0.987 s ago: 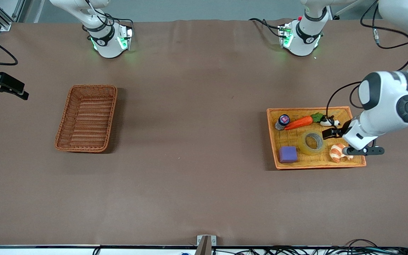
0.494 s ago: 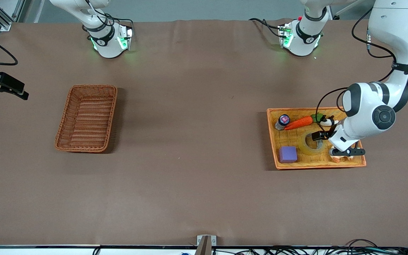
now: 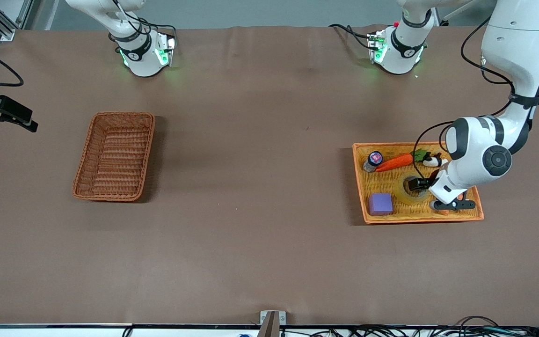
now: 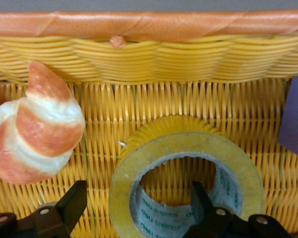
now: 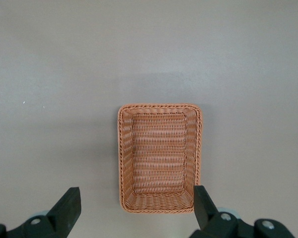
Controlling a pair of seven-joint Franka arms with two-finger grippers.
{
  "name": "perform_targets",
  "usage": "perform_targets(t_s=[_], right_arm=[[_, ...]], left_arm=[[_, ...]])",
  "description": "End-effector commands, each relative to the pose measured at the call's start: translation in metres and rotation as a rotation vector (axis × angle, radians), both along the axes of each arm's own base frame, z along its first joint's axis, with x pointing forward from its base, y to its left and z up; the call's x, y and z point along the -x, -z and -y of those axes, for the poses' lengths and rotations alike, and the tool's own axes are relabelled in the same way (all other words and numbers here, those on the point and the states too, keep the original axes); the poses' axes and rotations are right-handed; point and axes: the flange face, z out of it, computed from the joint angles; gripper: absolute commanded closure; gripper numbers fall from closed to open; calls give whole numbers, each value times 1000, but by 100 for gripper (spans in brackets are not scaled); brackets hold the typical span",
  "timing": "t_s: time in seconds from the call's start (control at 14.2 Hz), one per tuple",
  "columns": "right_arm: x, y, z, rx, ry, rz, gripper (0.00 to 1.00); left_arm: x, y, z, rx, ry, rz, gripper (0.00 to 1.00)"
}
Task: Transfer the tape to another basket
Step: 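Lower the left gripper and grasp the tape roll's rim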
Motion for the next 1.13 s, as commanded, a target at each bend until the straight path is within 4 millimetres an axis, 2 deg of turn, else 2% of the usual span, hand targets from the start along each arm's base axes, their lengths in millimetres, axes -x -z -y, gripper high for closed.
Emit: perform_targets(t_s=[0.0, 0.07, 0.14, 0.21, 0.42, 0.63, 0.78, 0.92, 1.06], right_arm=[[0, -4, 2, -10, -5, -2, 0], [0, -4, 2, -10, -7, -2, 0], [0, -4, 2, -10, -7, -2, 0], [0, -4, 2, -10, -8, -2, 0], [0, -4, 3, -9, -8, -1, 0], [0, -4, 3, -9, -8, -1, 0], [0, -4, 3, -9, -8, -1, 0], [0, -4, 4, -9, -7, -1, 0], [0, -4, 4, -9, -7, -1, 0]], left_arm=[[0, 5, -1, -14, 14, -9, 70], [0, 6, 0, -14, 14, -10, 85], [0, 5, -4, -14, 9, -9, 96], [0, 1, -9, -16, 5, -9, 100], [3, -21, -10, -22, 5, -24, 100], [-4, -66, -4, -26, 9, -6, 97], [-7, -102, 25, -21, 52, 11, 98], [-16, -123, 81, 3, 50, 50, 99], [-17, -134, 148, 19, 39, 75, 99]])
